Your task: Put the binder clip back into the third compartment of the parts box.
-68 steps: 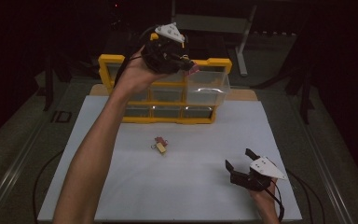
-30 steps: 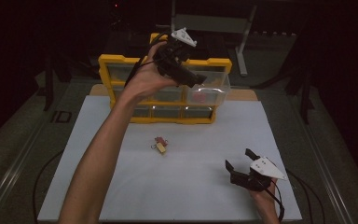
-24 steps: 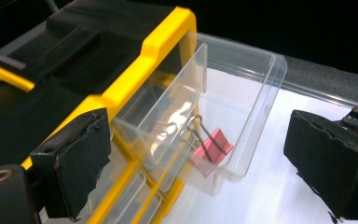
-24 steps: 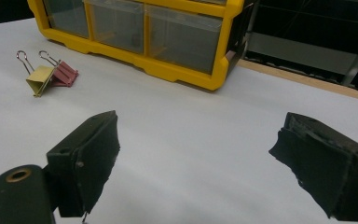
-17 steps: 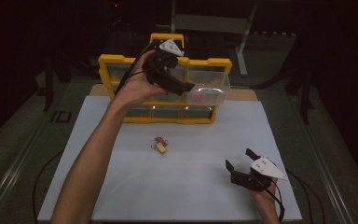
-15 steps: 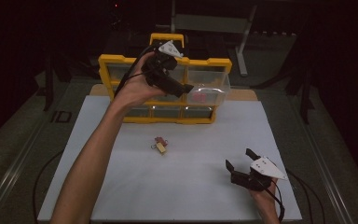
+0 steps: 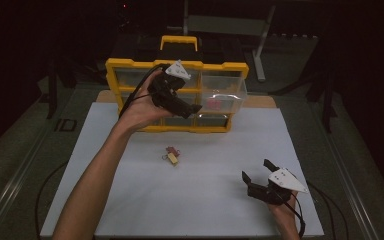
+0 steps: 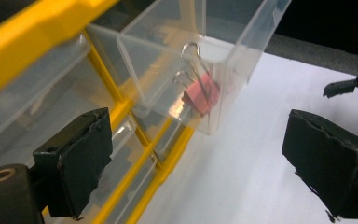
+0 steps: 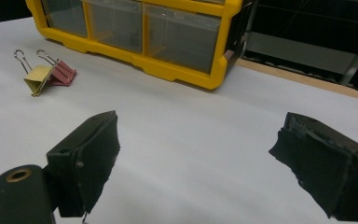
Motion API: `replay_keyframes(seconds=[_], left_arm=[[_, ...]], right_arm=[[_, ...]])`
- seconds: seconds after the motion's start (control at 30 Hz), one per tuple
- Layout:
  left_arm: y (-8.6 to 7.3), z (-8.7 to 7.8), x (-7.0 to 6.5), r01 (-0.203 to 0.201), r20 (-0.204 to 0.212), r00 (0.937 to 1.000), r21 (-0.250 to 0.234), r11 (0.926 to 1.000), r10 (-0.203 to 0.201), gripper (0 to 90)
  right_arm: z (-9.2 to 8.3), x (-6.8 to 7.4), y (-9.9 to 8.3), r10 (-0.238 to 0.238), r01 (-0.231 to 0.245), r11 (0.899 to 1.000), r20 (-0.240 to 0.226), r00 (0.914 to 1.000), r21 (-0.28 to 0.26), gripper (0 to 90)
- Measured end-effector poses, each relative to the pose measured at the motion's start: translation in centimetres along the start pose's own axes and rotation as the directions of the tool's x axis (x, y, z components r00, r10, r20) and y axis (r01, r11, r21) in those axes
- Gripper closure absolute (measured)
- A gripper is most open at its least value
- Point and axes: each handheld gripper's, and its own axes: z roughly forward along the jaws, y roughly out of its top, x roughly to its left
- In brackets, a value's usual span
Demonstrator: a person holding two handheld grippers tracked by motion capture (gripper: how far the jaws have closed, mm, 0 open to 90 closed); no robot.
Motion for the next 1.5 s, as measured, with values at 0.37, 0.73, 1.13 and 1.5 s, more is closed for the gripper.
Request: replay_keyframes(seconds=[0.37, 0.73, 1.13, 1.5], left_arm=[[-2.0, 0.4, -0.2, 0.016, 0.01, 0.9998, 0.007, 0.9999, -0.016, 9.8], [-3.5, 1.0, -0.4, 0.028, 0.02, 0.9994, 0.024, 0.9993, -0.028, 10.2], [-5.1, 2.0, -0.5, 0.045, 0.034, 0.9983, 0.045, 0.9979, -0.047, 10.7], [-6.4, 2.4, -0.4, 0.07, 0.025, 0.9971, 0.059, 0.9958, -0.072, 11.3]], right_arm=[[0.0, 0.0, 0.0, 0.0, 0.0, 1.0, 0.0, 1.0, 0.001, 11.8], [0.0, 0.0, 0.0, -0.003, 0.003, 1.0, -0.002, 1.0, 0.002, 11.8], [0.0, 0.1, 0.0, -0.004, 0.004, 1.0, -0.001, 1.0, 0.003, 11.9], [0.0, 0.1, 0.0, -0.006, 0.006, 1.0, -0.004, 1.0, 0.005, 11.9]])
